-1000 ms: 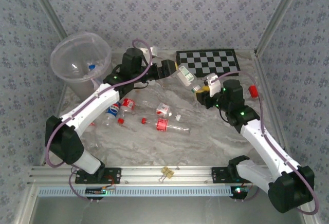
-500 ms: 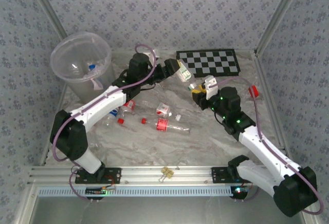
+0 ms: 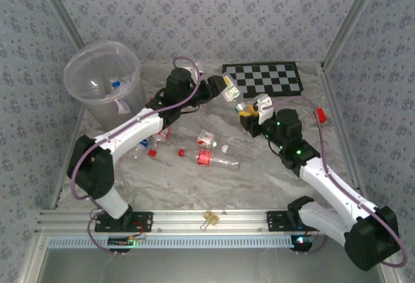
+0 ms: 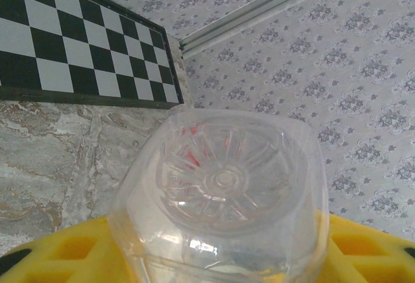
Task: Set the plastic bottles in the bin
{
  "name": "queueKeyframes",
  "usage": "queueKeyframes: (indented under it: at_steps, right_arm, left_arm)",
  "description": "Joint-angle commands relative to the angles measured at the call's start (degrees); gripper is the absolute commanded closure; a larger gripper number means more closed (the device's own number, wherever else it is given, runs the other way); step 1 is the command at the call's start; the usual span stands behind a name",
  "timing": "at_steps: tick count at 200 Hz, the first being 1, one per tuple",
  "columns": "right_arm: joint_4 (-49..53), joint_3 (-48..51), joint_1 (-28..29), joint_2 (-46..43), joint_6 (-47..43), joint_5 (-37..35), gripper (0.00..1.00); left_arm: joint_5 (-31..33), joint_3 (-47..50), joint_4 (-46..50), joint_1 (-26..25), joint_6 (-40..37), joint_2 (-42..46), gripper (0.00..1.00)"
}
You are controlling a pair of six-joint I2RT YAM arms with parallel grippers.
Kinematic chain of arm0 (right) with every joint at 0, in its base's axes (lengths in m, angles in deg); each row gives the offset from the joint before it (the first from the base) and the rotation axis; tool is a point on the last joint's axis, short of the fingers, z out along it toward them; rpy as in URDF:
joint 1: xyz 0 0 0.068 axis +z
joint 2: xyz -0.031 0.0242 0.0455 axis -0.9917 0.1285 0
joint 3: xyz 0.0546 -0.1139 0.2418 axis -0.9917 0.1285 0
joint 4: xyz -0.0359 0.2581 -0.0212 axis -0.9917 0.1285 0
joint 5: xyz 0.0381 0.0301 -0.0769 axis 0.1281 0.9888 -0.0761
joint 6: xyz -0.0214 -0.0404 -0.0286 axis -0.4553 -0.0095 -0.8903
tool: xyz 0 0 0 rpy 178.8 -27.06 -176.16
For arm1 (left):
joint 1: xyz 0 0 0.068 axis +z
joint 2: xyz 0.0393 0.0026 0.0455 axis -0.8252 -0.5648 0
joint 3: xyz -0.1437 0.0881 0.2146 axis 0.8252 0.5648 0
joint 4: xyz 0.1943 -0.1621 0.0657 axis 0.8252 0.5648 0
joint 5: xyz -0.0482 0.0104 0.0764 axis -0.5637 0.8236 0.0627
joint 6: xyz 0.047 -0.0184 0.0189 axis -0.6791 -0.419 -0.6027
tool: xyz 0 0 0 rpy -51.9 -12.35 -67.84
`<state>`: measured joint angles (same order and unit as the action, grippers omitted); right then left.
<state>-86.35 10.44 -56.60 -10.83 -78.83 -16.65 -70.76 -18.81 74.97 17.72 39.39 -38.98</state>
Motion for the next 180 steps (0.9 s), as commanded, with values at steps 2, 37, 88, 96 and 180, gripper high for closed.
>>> queueKeyframes:
  at_steps: [2,37,88,96,180]
  right_arm:
    - [-1.23,-0.81,0.45,0.74,-0.46,2.41,0.5]
    - [6.64,-3.29,0.47,-1.28,-4.99,-2.95,0.0]
    - [13.65,-3.84,-0.81,-6.66,-6.32,-4.49,0.0]
    - [13.75,-3.35,-0.85,-6.2,-5.53,-3.66,0.0]
    - [13.14,-1.09,0.08,-2.86,-3.95,-4.77,0.0]
  left_arm:
    - [-0.06,-0.95,-0.51,-0.34,-0.69,0.79,0.49]
    - [-0.64,-3.54,2.99,0.95,-3.71,1.65,0.5]
    - [-1.14,-13.74,14.29,4.75,-13.08,3.75,0.54]
    - [-1.4,-15.31,15.64,5.59,-14.23,3.97,0.56]
    - [-2.34,-28.68,34.56,21.87,-22.6,14.23,1.0]
